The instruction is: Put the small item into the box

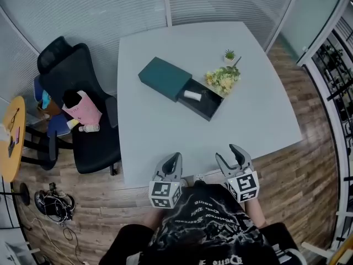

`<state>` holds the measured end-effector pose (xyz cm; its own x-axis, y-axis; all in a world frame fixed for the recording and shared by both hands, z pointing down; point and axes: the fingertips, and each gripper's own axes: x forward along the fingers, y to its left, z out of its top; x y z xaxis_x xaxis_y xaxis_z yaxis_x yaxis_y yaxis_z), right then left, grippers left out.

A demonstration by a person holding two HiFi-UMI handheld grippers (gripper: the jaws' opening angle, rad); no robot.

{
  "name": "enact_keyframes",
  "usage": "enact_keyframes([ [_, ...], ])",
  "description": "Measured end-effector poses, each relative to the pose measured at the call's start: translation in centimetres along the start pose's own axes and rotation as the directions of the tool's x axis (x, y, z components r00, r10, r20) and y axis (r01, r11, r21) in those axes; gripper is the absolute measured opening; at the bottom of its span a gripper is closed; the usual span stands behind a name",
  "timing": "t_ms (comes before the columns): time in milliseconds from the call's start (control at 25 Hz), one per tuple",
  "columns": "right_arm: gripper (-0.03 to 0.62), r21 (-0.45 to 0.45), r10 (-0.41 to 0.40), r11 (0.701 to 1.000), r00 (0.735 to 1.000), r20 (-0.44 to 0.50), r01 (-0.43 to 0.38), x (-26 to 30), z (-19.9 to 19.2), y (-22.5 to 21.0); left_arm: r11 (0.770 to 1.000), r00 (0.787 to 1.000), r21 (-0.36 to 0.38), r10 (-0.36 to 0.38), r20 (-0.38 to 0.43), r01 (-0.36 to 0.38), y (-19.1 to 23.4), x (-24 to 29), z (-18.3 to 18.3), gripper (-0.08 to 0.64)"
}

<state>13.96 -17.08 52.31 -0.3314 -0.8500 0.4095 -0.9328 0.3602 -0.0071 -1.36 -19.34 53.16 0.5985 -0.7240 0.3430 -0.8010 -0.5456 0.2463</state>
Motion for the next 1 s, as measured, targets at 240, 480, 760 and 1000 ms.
enact_keyframes([
  [240, 0.235, 0.048, 0.001, 0.999, 1.0, -0.006, -0.001, 0.0, -0.3, -0.9, 1.0, 1.0, 0.007, 0.021, 0.019, -0.021, 0.3, 0.3, 0.8, 0.018],
  [480, 0.169, 0.031, 0.034, 0.999, 0.999, -0.035, -0.033, 0.6, -0.8, -0.3, 0.998, 0.998, -0.016, 0.059, 0.031, -0.059, 1.0, 0.2, 0.9, 0.018],
  [760, 0.02, 0.025, 0.001, 1.0, 1.0, -0.015, -0.001, 1.4, -0.6, -1.0, 0.997, 0.997, 0.002, 0.071, 0.04, -0.071, 0.4, 0.9, 0.8, 0.018],
  [1000, 0.009, 0.033, 0.03, 0.999, 0.999, -0.014, -0.03, 1.5, -0.5, -0.8, 0.997, 0.996, 0.002, 0.081, 0.043, -0.081, 0.2, 1.1, 1.1, 0.018],
])
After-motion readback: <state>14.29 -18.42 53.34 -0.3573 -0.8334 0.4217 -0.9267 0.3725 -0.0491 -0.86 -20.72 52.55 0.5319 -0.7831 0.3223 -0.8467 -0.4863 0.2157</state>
